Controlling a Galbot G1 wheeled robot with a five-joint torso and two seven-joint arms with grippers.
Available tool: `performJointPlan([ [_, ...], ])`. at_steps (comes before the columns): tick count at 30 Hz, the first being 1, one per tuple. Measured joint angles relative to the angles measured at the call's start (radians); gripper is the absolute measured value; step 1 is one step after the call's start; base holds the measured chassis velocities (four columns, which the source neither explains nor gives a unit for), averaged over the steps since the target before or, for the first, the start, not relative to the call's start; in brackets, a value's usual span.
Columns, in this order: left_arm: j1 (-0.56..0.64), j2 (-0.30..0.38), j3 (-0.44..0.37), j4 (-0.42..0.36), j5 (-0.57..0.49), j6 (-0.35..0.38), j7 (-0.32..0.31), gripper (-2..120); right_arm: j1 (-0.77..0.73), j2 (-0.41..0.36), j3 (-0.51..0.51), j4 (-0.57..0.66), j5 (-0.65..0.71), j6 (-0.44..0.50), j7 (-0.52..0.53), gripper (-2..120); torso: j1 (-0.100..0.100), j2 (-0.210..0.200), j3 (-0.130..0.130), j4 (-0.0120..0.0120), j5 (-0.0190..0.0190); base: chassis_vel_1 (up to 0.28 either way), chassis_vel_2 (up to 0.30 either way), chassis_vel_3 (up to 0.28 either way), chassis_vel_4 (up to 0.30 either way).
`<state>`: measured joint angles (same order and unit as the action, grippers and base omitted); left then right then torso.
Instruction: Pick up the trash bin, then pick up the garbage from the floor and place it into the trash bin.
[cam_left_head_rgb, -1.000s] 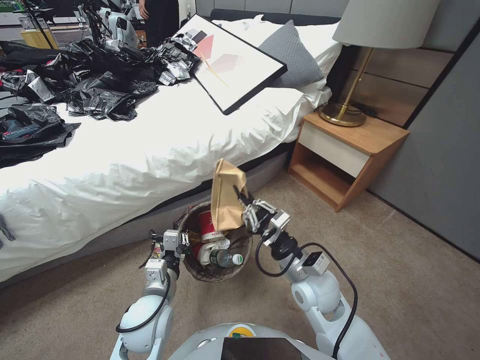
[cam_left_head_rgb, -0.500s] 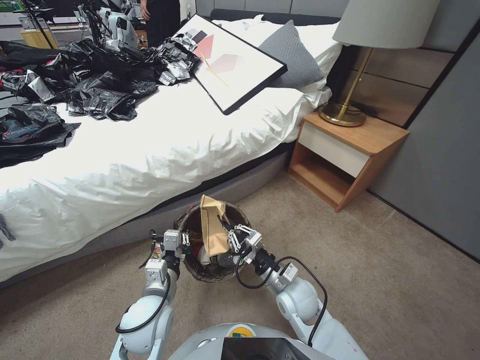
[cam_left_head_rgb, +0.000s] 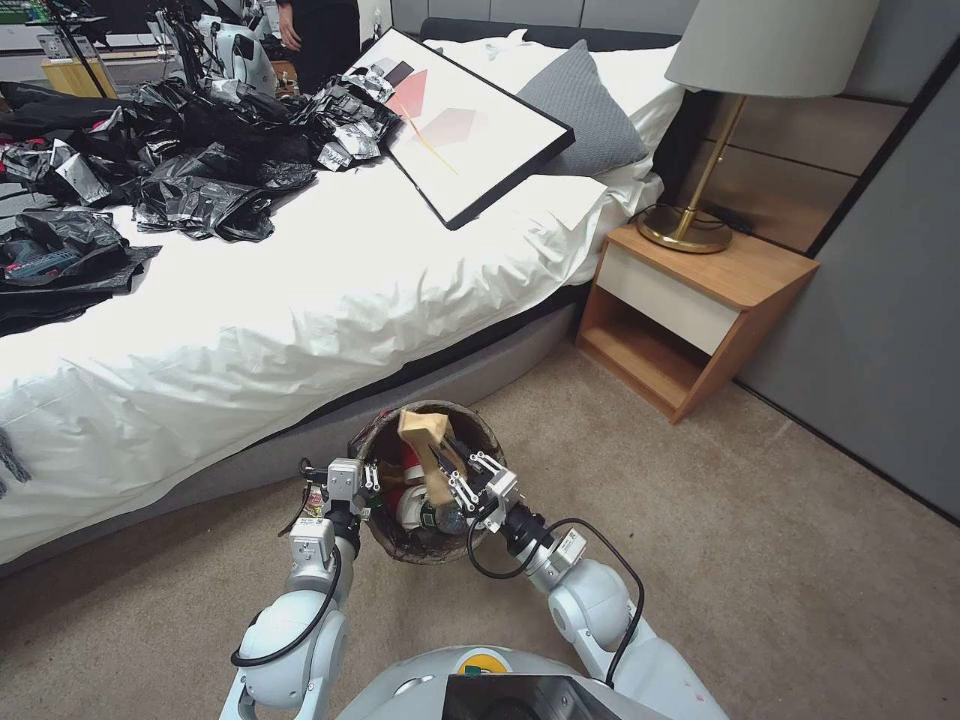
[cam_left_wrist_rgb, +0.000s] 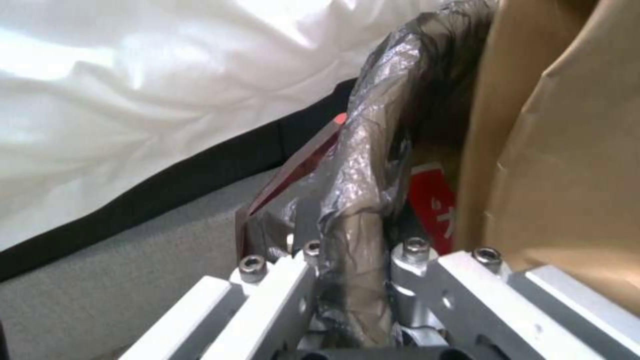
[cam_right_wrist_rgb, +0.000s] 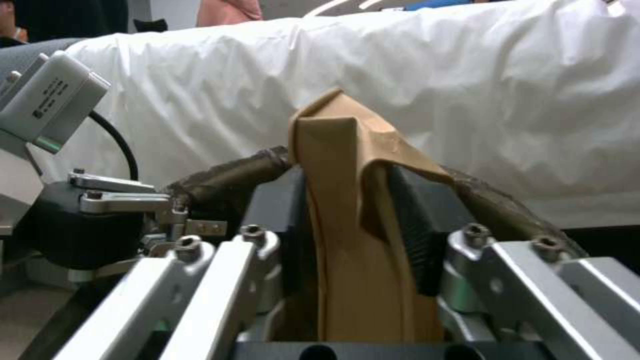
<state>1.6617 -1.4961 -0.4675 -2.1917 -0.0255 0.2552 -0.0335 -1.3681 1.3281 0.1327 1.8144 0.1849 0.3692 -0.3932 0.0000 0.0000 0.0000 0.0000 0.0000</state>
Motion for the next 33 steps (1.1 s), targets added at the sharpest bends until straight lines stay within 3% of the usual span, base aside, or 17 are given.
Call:
performJointPlan([
  [18,-0.005,-0.001,-0.002,0.002,-0.001,0.0,0.001,3,-0.027,-0.007,0.019,0.058,-0.007,-0.005,-0.007,99,0.0,0.0,0.0,0.0,0.0,0.0,0.0,0.0,0.0],
  [33,-0.006,-0.003,-0.002,0.003,-0.001,0.001,0.001,3,-0.075,-0.003,0.07,0.214,-0.028,0.009,-0.008,100,0.0,0.0,0.0,0.0,0.0,0.0,0.0,0.0,0.0],
])
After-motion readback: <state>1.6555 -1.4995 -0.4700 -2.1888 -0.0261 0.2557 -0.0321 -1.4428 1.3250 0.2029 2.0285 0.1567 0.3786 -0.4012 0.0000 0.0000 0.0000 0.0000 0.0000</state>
